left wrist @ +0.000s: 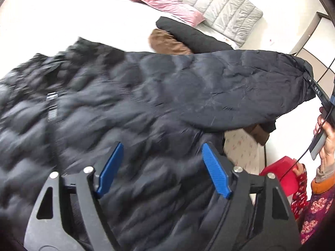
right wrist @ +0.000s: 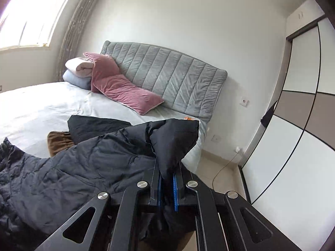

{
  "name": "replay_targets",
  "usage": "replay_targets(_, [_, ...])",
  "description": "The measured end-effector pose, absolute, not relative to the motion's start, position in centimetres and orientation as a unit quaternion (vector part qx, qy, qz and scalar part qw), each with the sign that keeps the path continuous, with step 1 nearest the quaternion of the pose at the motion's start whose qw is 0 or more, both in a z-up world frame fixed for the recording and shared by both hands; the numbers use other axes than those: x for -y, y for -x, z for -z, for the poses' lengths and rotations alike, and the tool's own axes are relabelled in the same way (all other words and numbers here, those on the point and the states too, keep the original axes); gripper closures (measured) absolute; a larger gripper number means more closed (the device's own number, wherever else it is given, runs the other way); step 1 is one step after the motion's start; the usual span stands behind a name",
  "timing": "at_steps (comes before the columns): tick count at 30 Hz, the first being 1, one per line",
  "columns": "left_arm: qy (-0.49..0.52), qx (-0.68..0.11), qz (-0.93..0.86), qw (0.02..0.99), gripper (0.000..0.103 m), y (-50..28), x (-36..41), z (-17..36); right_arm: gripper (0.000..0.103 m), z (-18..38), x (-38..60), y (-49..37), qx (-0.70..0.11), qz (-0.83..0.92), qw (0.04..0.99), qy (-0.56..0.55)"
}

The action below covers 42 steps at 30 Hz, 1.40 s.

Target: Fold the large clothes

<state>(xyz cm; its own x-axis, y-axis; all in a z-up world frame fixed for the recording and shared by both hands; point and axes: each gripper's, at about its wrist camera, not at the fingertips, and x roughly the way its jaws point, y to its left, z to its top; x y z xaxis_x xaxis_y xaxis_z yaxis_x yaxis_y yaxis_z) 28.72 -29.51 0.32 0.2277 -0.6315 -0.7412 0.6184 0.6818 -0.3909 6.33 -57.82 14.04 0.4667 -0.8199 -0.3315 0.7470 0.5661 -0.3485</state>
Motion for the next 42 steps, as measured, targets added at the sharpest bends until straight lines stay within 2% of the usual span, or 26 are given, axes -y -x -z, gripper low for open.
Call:
replay_targets(2, [0.014, -0.475, 0.415, 0.775, 0.034, -29.2, 32.9, 1.6, 0.096, -13.0, 59.6, -7.7, -0.25, 0.467, 0.843, 0.096])
replay_targets(6, [0.02, -0.476, 0.436, 0.764, 0.034, -28.9, 39.3, 5.8, 0.095, -7.1, 64.6, -10.3, -0.294, 0.483, 0.818, 0.109])
replay_targets(7, [0.014, -0.487, 0.434, 0.758, 0.033, -28.8, 40.5, 7.2, 0.091, -6.0, 65.4, -10.0, -0.303, 0.489, 0.811, 0.105])
replay_targets(11, [-0.067, -0.463, 0.427, 0.774, 0.022, -27.1, 43.1, 7.8, 0.079, -3.2, 66.9, -8.3, -0.336, 0.506, 0.793, 0.052])
replay_targets(12, [-0.092, -0.465, 0.421, 0.773, 0.022, -26.6, 43.4, 7.4, 0.067, -3.5, 66.6, -8.0, -0.333, 0.504, 0.795, 0.048])
replay_targets(13, [-0.108, -0.47, 0.419, 0.769, 0.022, -26.0, 43.3, 6.9, 0.05, -3.8, 66.1, -7.6, -0.329, 0.502, 0.798, 0.046])
replay_targets(15, [-0.112, -0.469, 0.426, 0.766, 0.022, -25.0, 42.3, 5.7, 0.038, -5.3, 64.3, -7.2, -0.316, 0.49, 0.811, 0.049])
replay_targets(19, [-0.096, -0.469, 0.414, 0.774, 0.021, -23.5, 36.3, 2.1, 0.033, -9.0, 59.6, -7.7, -0.312, 0.442, 0.839, 0.056])
replay_targets(26, [-0.091, -0.465, 0.348, 0.809, 0.017, -23.2, 23.6, -2.4, 0.028, -9.7, 52.1, -8.8, -0.348, 0.326, 0.879, -0.01])
replay_targets(33, [-0.056, -0.485, 0.233, 0.841, 0.017, -25.4, 8.2, -3.3, 0.028, -8.9, 44.3, -9.9, -0.39, 0.228, 0.891, -0.05])
replay_targets(42, [0.038, -0.475, 0.064, 0.877, 0.017, -23.6, -14.0, -1.9, 0.027, -6.4, 34.6, -11.4, -0.429, 0.134, 0.892, -0.041])
